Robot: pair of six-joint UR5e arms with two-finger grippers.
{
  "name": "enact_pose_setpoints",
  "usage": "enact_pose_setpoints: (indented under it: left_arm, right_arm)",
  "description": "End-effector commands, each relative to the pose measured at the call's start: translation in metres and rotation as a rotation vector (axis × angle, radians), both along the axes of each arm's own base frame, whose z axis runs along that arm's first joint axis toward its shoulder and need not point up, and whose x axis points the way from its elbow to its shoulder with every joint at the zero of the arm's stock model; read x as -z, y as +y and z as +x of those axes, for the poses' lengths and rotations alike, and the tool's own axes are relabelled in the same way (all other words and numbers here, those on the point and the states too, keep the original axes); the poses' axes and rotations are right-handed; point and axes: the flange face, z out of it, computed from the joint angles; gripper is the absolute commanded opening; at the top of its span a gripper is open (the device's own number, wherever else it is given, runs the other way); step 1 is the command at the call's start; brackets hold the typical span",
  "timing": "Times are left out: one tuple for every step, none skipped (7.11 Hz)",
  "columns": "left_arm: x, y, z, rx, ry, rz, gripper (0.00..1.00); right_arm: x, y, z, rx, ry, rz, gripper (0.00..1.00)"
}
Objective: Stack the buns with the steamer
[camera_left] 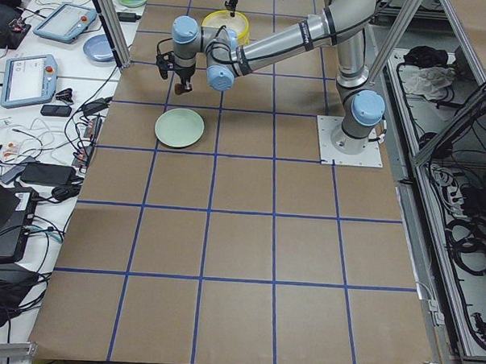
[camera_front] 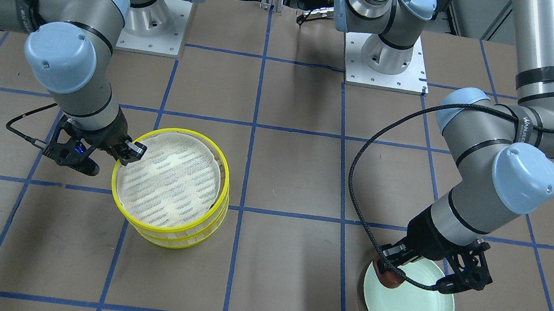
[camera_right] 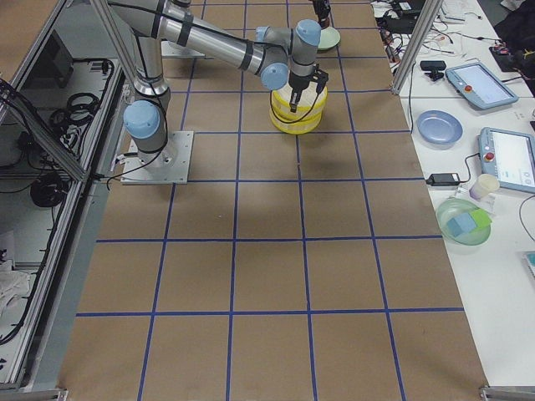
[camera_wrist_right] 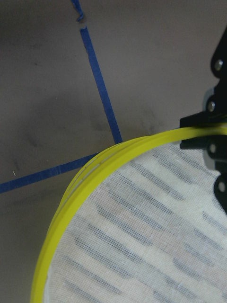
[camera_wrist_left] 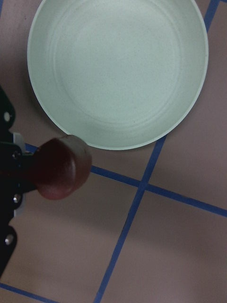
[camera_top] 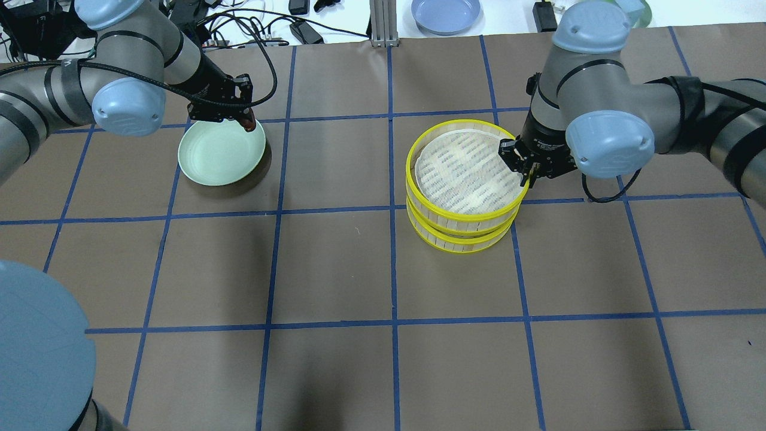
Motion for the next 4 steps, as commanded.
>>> enact_pose_setpoints:
  left_arm:
    - [-0.0034, 0.0006, 0.0001, -0.001, 0.000, -0.005, 0.00]
    - [0.0002, 0.0024, 0.0012, -0.002, -0.002, 0.002, 0.00]
    - [0.0027, 0.0028, 0.0021, -0.001, -0.002, 0.006, 0.00]
    - [0.0026, 0.0028, 0.0020, 0.000, -0.001, 0.006, 0.00]
  right_arm:
    - [0.0023, -0.0011, -0.0012, 0.001, 0.007, -0.002, 0.02]
    - [0.0026, -0.0005, -0.0005, 0.001, 0.008, 0.001, 0.06]
    - [0.0053, 0.0007, -0.0003, 0.002, 0.007, 0.012, 0.12]
    - [0.0068, 0.0016, -0.0011, 0.017, 0.008, 0.016, 0.15]
